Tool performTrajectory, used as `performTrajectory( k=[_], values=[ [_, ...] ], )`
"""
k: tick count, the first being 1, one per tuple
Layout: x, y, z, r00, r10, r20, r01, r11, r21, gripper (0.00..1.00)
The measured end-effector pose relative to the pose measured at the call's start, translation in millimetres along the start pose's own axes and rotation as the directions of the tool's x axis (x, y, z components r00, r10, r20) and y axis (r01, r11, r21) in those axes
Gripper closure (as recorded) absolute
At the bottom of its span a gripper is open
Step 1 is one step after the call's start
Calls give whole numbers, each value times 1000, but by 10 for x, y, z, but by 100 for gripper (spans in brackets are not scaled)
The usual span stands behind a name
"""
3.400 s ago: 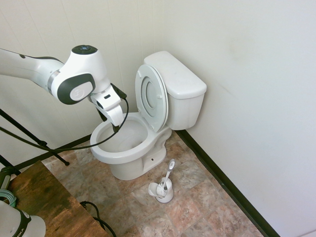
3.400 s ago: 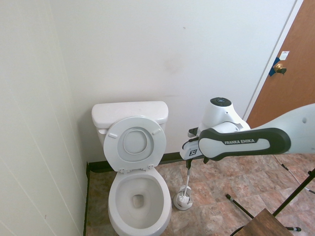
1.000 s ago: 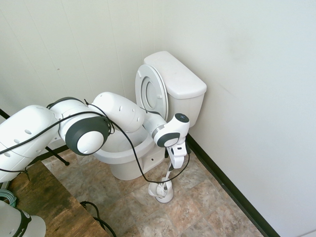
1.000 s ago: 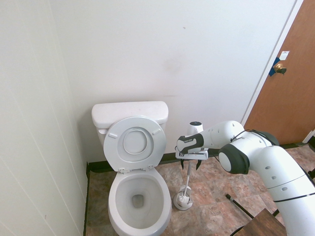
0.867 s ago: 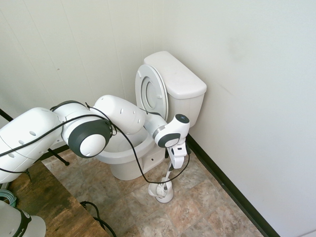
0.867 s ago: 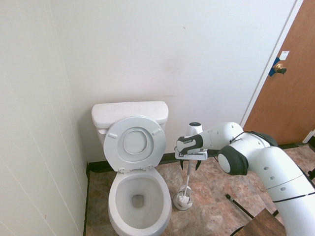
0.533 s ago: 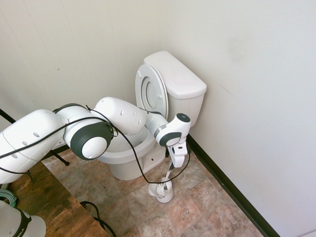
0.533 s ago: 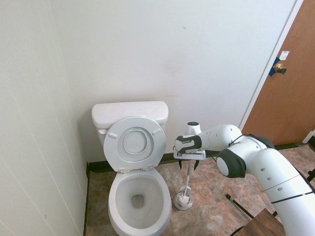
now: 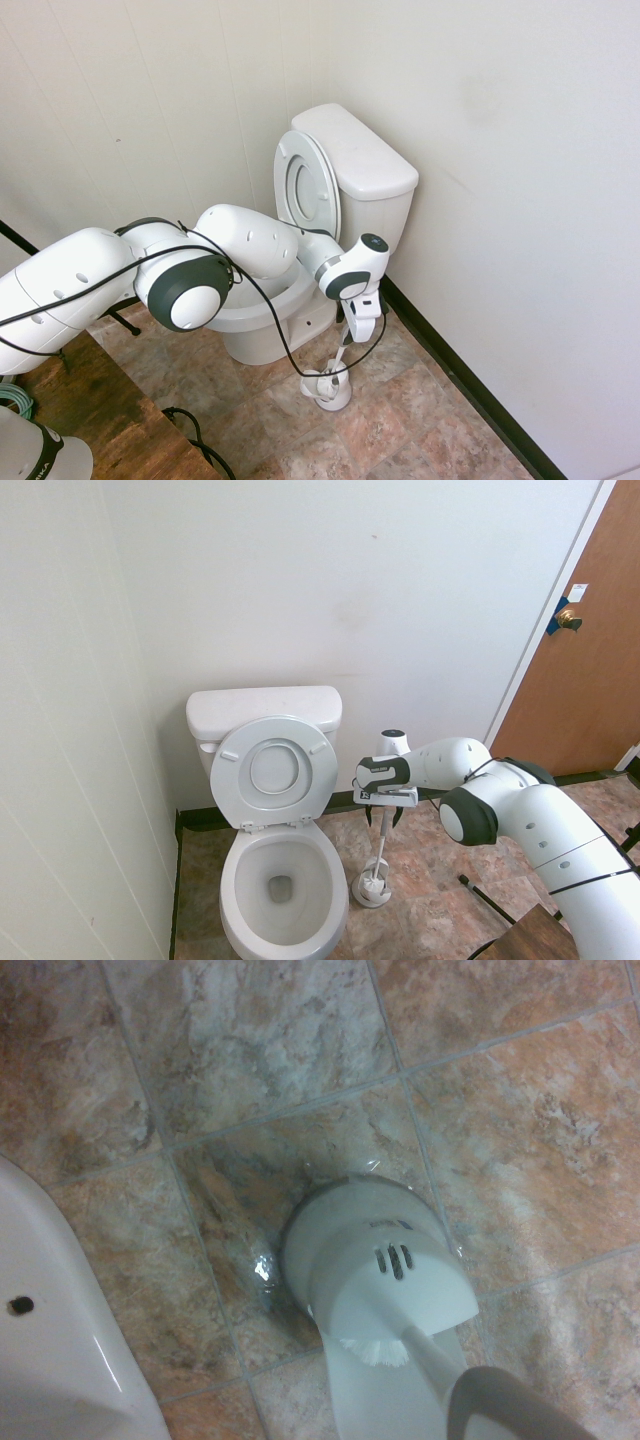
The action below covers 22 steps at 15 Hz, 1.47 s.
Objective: Clean the toilet
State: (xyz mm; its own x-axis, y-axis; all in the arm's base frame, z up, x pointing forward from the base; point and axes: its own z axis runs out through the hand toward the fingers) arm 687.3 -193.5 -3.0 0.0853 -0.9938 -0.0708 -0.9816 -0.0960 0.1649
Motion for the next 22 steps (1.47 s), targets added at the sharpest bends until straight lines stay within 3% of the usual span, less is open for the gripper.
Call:
performTrajectory(
  k=[15, 22],
  values=[
    [61, 3, -30, 1000, 6, 1, -6, 1000, 5, 100],
    [-131, 162, -306, 994, -111, -16, 112, 993, 42, 100]
  ],
)
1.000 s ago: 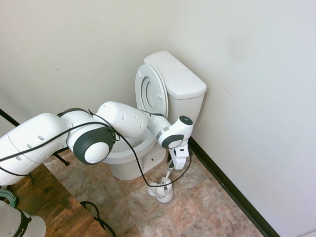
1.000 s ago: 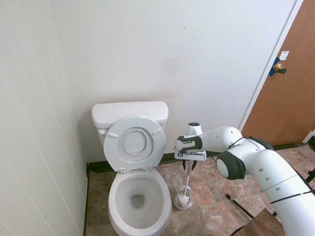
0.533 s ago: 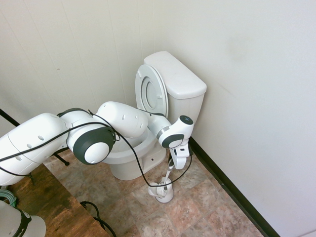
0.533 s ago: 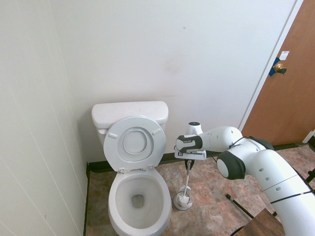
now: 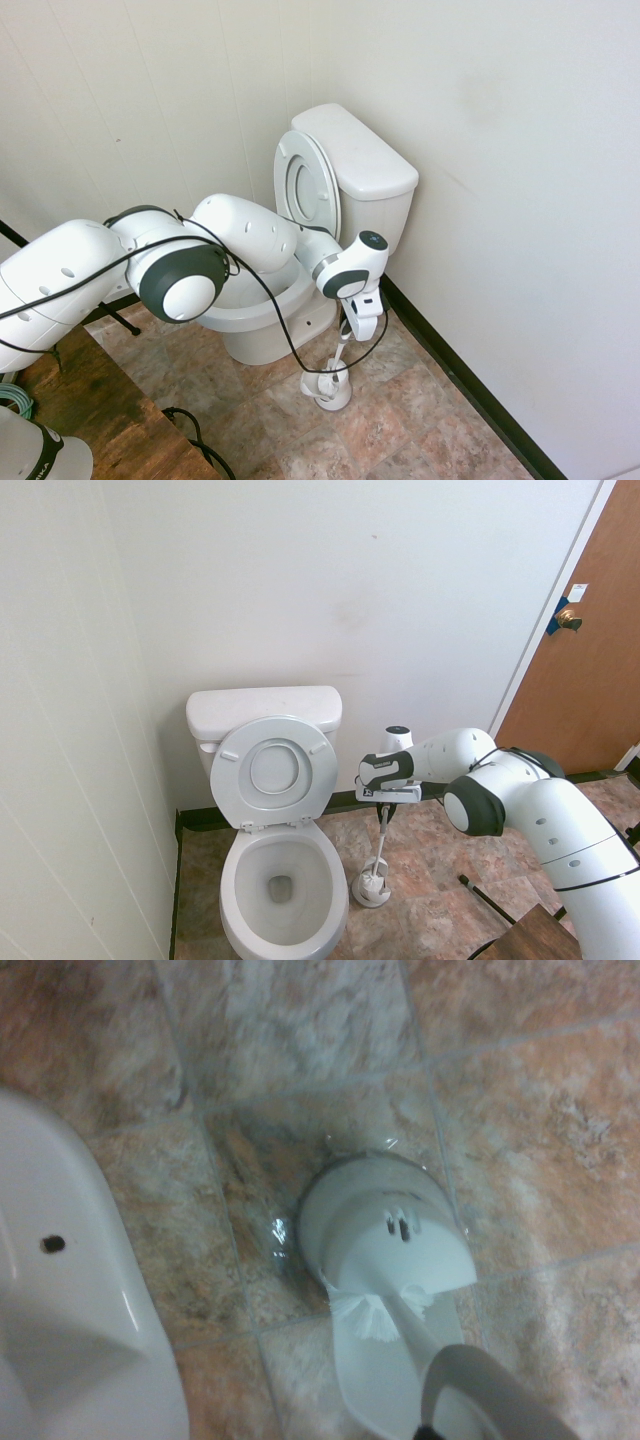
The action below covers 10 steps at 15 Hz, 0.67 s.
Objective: Clean the toilet
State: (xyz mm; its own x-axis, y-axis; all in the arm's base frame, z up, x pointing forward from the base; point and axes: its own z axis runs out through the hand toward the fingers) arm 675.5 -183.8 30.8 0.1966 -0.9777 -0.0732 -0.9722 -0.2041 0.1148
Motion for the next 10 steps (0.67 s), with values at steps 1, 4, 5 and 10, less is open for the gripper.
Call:
performTrajectory(
  k=[1, 4, 5, 10],
  values=[
    [-81, 18, -73, 1000, -24, -5, 24, 1000, 6, 100],
    [-296, 143, -242, 997, -72, -17, 73, 997, 5, 100],
    [-343, 205, -300, 996, -82, -21, 82, 997, 7, 100],
    [-478, 677, -504, 996, -88, -29, 89, 996, 13, 100]
  ],
)
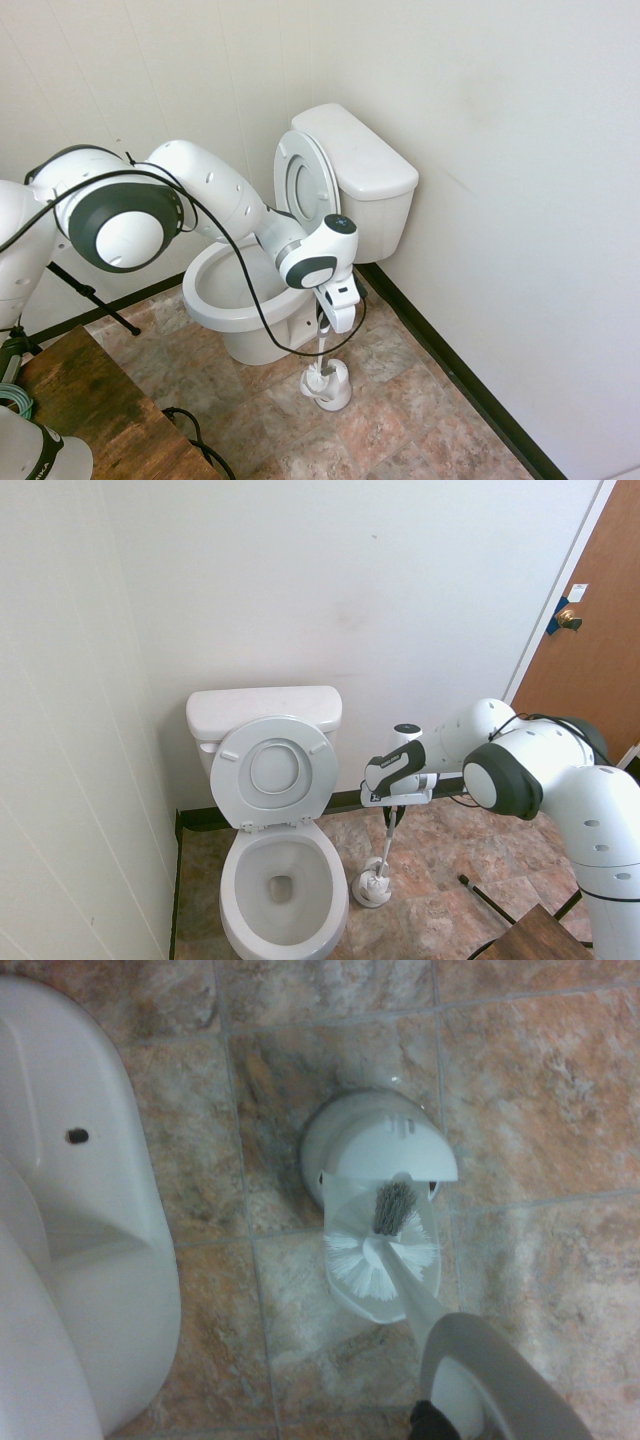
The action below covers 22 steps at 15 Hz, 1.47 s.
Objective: Clean the toilet
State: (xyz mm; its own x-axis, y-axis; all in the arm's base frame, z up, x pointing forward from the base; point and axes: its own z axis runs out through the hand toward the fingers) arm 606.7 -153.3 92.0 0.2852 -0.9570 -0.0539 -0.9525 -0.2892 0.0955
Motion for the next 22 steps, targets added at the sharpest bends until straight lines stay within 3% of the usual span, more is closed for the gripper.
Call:
performTrajectory(
  k=[8, 12, 15, 22],
  values=[
    [-595, 699, -1130, 998, -58, -39, 61, 995, 81, 100],
    [-942, 932, -1973, 992, -91, -92, 102, 987, 122, 100],
    [-1300, 984, -2557, 987, -112, -117, 129, 981, 148, 100],
    [-2410, 966, -3268, 963, -202, -180, 236, 952, 194, 100]
  ],
)
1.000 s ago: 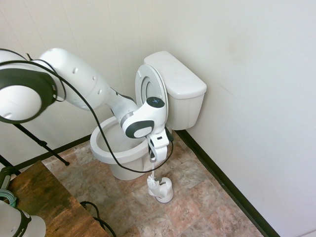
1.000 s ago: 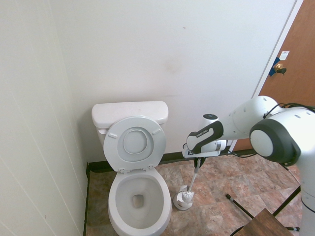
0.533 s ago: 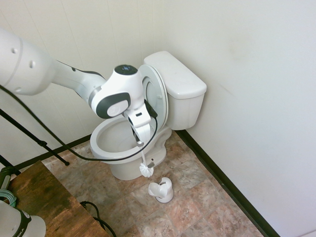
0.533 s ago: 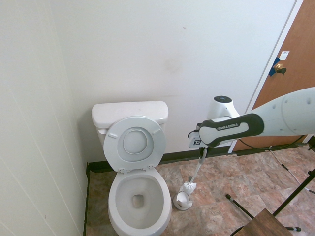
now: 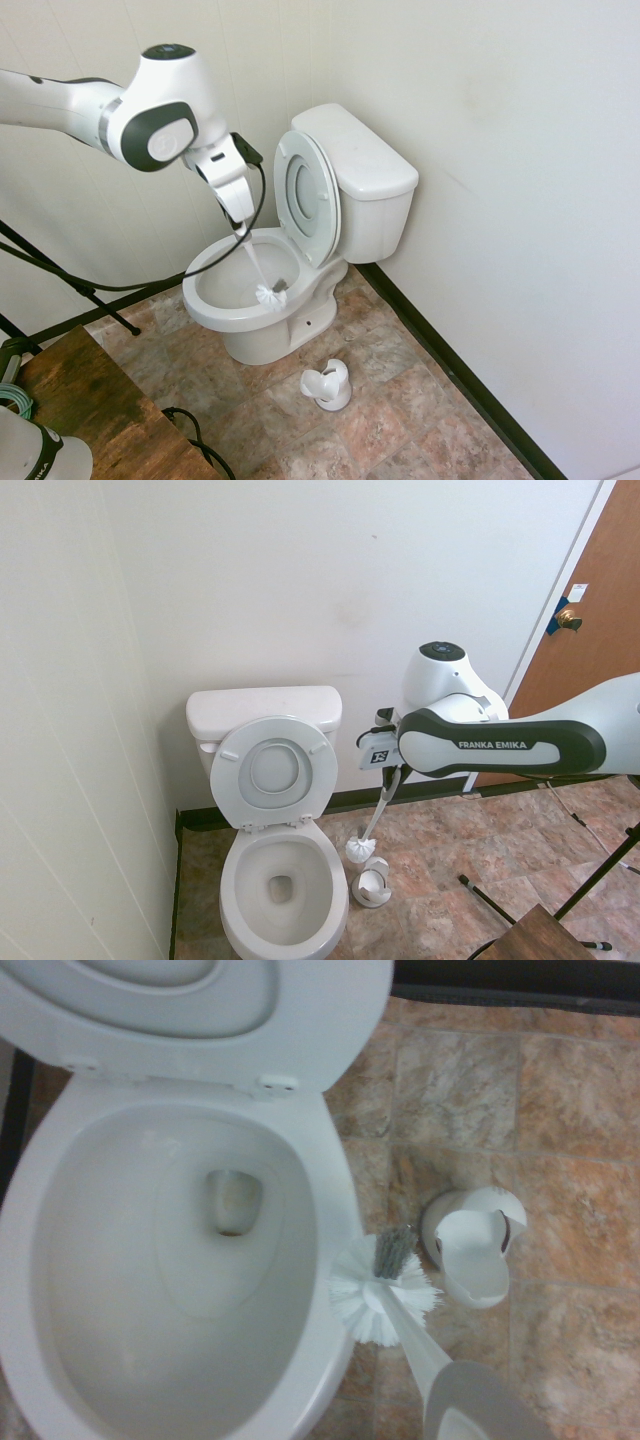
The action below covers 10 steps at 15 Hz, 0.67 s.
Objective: Clean the toilet
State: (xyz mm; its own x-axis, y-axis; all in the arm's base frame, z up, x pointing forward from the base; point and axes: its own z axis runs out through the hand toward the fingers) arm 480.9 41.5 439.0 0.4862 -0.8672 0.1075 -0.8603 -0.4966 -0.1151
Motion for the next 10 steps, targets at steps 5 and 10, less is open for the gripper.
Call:
performTrajectory(
  k=[5, 10],
  values=[
    [-541, -372, 46, 997, -64, 50, 62, 997, 53, 100],
    [-786, -746, 194, 996, -72, 60, 68, 995, 67, 100]
  ],
)
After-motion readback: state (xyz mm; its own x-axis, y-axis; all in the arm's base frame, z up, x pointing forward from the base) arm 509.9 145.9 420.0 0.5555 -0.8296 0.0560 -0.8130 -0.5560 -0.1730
